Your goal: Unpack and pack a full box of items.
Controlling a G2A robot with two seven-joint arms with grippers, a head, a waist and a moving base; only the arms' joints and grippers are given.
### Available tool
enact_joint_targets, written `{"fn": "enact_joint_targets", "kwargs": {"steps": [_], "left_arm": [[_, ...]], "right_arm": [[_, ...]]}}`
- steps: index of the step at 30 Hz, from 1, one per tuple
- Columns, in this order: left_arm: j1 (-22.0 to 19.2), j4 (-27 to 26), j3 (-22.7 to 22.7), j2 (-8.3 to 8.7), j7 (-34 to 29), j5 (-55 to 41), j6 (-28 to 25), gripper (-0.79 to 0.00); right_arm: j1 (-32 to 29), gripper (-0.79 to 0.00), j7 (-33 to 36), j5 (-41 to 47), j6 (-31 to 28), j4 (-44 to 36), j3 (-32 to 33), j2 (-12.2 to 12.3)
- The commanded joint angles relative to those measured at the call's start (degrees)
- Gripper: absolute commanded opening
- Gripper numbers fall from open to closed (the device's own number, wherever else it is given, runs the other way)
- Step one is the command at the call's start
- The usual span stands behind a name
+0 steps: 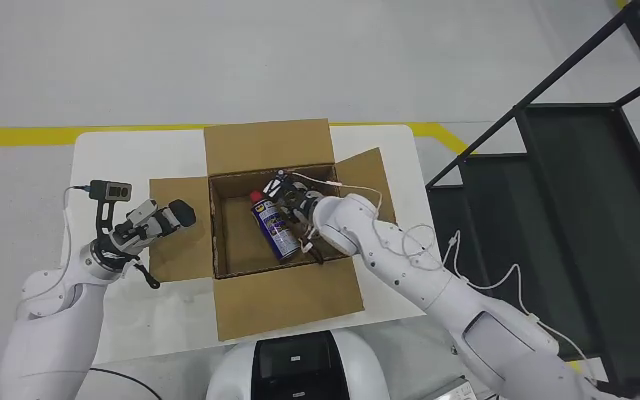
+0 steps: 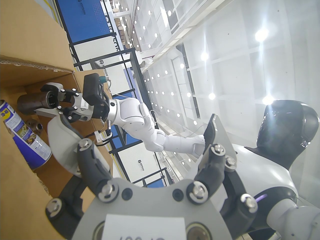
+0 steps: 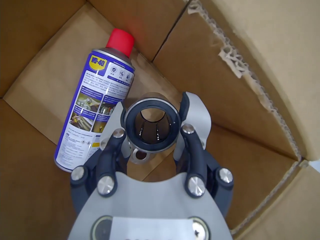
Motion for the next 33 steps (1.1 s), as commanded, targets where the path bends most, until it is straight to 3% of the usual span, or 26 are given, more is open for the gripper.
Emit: {"fn": "enact_joint_targets", "kwargs": {"steps": [1,8,10,11,12,24,29,33], "left_arm": [[0.0,0.0,0.0,0.00,0.0,0.0,0.0,0.000],[0.0,0.0,0.0,0.00,0.0,0.0,0.0,0.000],[0.0,0.0,0.0,0.00,0.0,0.0,0.0,0.000],[0.0,0.0,0.0,0.00,0.0,0.0,0.0,0.000],[0.0,0.0,0.0,0.00,0.0,0.0,0.0,0.000],[0.0,0.0,0.0,0.00,0.0,0.0,0.0,0.000],[0.0,0.0,0.0,0.00,0.0,0.0,0.0,0.000],[0.0,0.0,0.0,0.00,0.0,0.0,0.0,0.000]], "right_arm": [[0.5,-0.785,0.0,0.1,-0.5,1.4,-0.3,-0.4],[2.1,-0.760,-0.1,0.4,-1.6,5.1,-0.9,-1.6],[2.2,-0.539,-0.3,0.4,-1.6,5.7,-0.8,-1.8],[2.3,-0.215,-0.3,0.4,-1.7,5.9,-0.8,-1.9],[2.3,0.000,-0.3,0.4,-1.7,6.0,-0.8,-2.0],[-0.3,0.000,-0.8,-0.7,-2.7,2.2,2.2,-1.7],[-4.7,0.000,-0.1,0.5,-5.5,-6.4,6.9,0.0],[-10.8,0.000,2.3,6.7,-12.0,-16.5,14.5,2.2]]}}
